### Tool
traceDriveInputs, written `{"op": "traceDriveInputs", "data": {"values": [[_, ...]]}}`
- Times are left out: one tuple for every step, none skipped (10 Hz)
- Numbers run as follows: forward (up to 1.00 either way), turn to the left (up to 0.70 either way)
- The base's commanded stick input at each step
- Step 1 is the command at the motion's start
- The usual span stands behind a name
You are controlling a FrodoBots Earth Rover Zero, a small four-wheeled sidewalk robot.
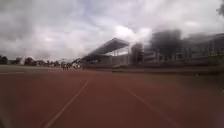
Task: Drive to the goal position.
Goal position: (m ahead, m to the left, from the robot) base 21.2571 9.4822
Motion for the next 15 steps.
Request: {"op": "traceDriveInputs", "data": {"values": [[0.85, 0.0], [0.85, 0.0], [0.85, 0.0], [0.85, 0.0], [0.85, 0.0], [0.85, 0.0], [0.85, 0.0], [0.85, 0.0], [0.85, 0.0], [0.85, 0.0], [0.85, 0.0], [0.85, 0.0], [0.85, 0.0], [0.85, 0.0], [0.85, 0.0]]}}
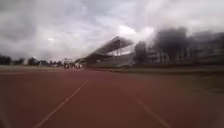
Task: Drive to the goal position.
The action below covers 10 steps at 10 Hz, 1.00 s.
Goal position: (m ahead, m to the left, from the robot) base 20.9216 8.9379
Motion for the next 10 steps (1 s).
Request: {"op": "traceDriveInputs", "data": {"values": [[0.85, 0.0], [0.85, 0.0], [0.85, 0.0], [0.85, 0.0], [0.85, 0.0], [0.85, 0.0], [0.85, 0.0], [0.85, 0.0], [0.85, 0.07], [0.85, 0.28]]}}
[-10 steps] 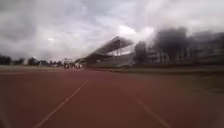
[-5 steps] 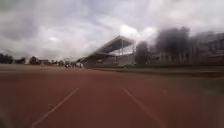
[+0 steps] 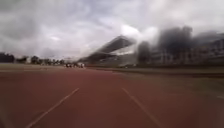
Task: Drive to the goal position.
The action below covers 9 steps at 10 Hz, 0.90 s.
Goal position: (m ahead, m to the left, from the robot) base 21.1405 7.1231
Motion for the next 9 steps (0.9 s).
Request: {"op": "traceDriveInputs", "data": {"values": [[0.85, 0.26], [0.85, 0.16], [0.85, 0.05], [0.85, 0.0], [0.85, 0.0], [0.85, 0.0], [0.85, 0.0], [0.85, 0.0], [0.85, 0.0]]}}
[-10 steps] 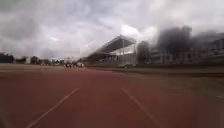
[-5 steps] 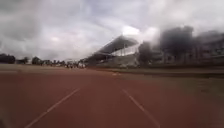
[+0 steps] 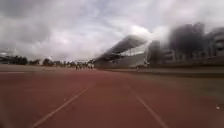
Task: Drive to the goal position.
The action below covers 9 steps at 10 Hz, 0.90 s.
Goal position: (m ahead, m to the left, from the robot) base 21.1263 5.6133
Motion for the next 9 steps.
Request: {"op": "traceDriveInputs", "data": {"values": [[0.85, 0.0], [0.85, 0.0], [0.85, 0.0], [0.85, 0.0], [0.85, 0.0], [0.85, 0.0], [0.85, 0.0], [0.85, 0.0], [0.85, 0.0]]}}
